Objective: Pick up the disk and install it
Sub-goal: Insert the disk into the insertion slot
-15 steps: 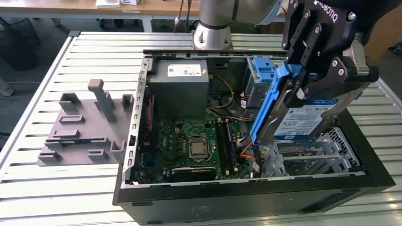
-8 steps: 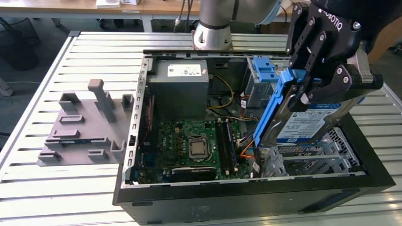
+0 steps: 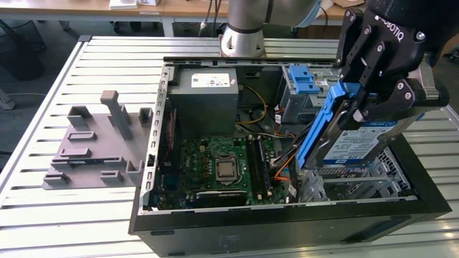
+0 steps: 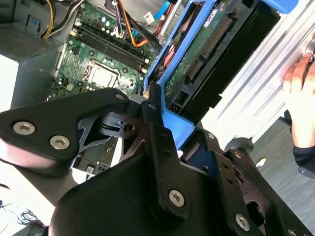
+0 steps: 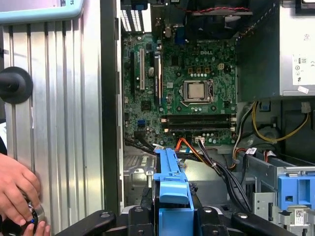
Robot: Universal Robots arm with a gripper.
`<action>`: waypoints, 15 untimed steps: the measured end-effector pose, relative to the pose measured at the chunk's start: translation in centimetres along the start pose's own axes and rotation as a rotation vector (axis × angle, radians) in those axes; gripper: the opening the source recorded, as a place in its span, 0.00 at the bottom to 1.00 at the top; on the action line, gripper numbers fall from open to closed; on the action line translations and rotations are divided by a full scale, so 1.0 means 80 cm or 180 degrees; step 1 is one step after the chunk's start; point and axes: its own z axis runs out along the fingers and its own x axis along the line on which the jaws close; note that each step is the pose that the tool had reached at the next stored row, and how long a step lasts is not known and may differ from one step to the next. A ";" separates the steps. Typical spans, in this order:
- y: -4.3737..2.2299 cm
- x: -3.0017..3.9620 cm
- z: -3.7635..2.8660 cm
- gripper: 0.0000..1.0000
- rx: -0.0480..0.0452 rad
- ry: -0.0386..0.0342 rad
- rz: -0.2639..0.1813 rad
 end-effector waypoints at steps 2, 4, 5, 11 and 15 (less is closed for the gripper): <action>-0.0065 -0.0002 0.0007 0.36 0.0000 0.0000 0.0000; -0.0109 -0.0004 0.0014 0.36 0.0000 0.0000 0.0000; -0.0130 -0.0004 0.0018 0.36 0.0000 0.0000 0.0000; -0.0241 -0.0008 0.0047 0.36 0.0000 0.0000 0.0000; -0.0315 -0.0010 0.0080 0.36 0.0000 0.0000 0.0000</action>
